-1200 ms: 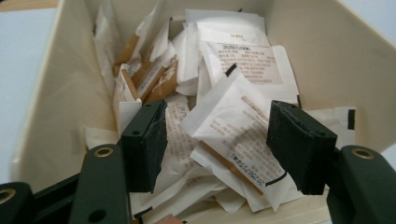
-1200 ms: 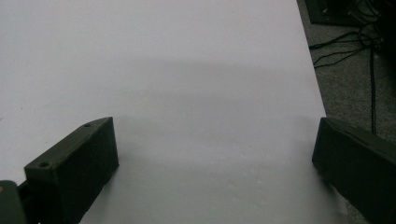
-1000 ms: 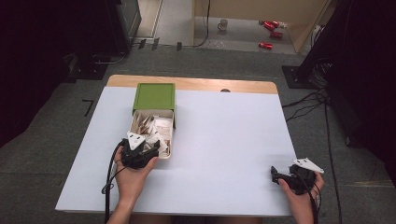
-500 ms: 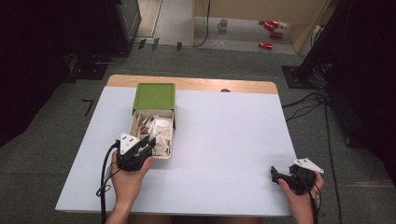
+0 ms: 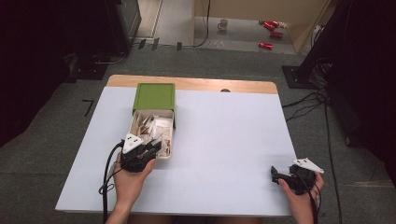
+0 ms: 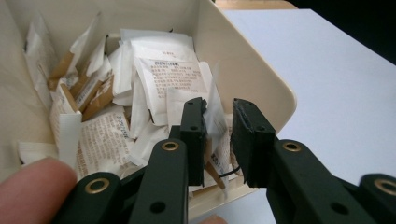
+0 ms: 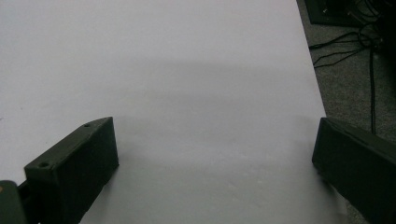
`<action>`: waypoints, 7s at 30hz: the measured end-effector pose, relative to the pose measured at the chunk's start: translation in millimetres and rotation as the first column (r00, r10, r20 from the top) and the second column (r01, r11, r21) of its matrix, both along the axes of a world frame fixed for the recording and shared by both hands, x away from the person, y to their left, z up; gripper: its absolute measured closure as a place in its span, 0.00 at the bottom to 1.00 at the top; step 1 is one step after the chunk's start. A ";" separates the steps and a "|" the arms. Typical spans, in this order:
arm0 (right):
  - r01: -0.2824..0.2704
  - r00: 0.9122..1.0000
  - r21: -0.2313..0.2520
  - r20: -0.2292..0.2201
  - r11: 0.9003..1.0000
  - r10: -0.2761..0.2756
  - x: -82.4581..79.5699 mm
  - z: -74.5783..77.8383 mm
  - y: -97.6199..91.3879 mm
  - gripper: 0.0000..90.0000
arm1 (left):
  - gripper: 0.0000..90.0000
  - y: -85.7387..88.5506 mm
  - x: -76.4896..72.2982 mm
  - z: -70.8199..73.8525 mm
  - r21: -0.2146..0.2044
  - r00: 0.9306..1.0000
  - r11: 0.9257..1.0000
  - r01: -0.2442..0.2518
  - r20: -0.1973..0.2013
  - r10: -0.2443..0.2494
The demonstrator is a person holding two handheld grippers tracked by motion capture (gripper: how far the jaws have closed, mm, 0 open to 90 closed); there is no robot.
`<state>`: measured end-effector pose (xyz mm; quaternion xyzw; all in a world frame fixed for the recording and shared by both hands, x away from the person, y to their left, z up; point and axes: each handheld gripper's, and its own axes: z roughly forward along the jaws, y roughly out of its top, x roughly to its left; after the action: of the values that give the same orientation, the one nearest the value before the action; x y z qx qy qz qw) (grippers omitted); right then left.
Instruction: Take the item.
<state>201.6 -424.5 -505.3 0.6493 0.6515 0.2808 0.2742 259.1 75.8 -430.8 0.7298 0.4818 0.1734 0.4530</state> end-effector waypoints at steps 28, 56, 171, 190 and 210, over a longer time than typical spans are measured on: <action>0.000 1.000 0.001 0.000 1.000 0.000 0.1 0.0 -0.1 0.00 | 0.99 17.3 -8.4 24.8 -0.035 0.994 0.998 -0.045 0.098 0.048; 0.000 1.000 0.001 0.000 1.000 0.000 0.1 0.0 0.0 0.00 | 0.99 45.8 -15.3 45.4 -0.045 0.976 0.991 -0.128 0.172 0.134; 0.000 1.000 0.000 0.001 1.000 0.000 0.3 -0.1 0.2 0.00 | 0.62 113.6 -8.3 -7.0 -0.006 0.944 0.948 -0.319 0.085 0.319; 0.002 1.000 0.001 0.000 1.000 -0.002 0.2 -0.1 0.2 0.00 | 0.63 85.6 -21.2 19.1 -0.076 0.966 0.973 -0.218 0.129 0.226; 0.000 1.000 0.001 0.000 1.000 0.000 0.1 -0.1 0.0 0.00 | 0.83 69.2 -18.2 5.3 -0.012 0.981 0.985 -0.171 0.089 0.171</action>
<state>201.7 -424.5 -505.4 0.6497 0.6512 0.2809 0.2737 240.9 145.0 -425.5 0.6763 0.5222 0.2433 0.4590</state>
